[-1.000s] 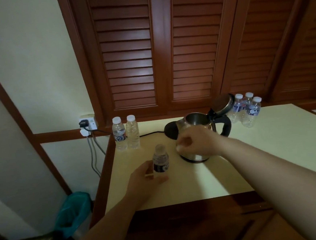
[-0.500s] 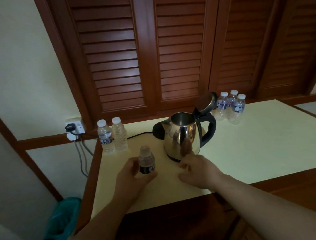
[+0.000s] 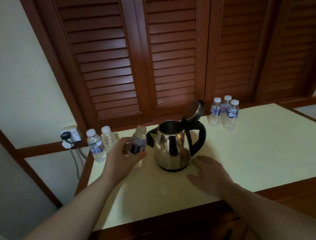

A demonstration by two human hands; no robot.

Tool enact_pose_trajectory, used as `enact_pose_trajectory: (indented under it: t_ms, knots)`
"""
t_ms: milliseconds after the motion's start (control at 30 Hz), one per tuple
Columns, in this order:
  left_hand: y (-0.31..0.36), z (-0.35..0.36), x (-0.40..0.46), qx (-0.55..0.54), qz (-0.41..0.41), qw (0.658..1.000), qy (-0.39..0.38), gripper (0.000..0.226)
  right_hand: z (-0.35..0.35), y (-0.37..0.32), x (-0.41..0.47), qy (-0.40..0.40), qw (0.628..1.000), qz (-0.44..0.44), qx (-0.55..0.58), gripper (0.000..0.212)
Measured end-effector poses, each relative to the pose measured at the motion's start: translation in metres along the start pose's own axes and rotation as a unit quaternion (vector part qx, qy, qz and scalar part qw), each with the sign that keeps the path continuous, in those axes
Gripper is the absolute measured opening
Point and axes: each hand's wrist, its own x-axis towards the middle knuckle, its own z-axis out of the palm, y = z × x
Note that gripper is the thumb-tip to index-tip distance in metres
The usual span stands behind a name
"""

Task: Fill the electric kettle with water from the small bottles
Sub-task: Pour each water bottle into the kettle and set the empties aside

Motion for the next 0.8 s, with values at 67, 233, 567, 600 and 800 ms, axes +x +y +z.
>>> enact_pose_trajectory:
  t_ms: [67,233,567,600,800]
  knots:
    - [0.01,-0.001,0.015,0.022,0.013,1.0,-0.006,0.043,0.004,0.002,0.0,-0.016,1.0,-0.021,0.011,0.078]
    - [0.032,-0.001,0.039,0.04,0.022,0.998,-0.033,0.049,0.009,0.008,0.004,-0.022,0.999,-0.039,0.006,0.078]
    - [0.052,-0.002,0.06,0.207,0.087,0.973,-0.063,0.062,0.009,0.009,0.005,-0.015,0.999,-0.038,0.021,0.076]
    - [0.053,-0.004,0.062,0.215,0.093,0.97,-0.064,0.062,0.009,0.009,0.005,-0.014,0.999,-0.038,0.021,0.076]
    - [0.064,-0.015,0.071,0.274,0.111,0.951,-0.089,0.062,0.009,0.011,0.004,-0.008,0.999,-0.045,0.022,0.075]
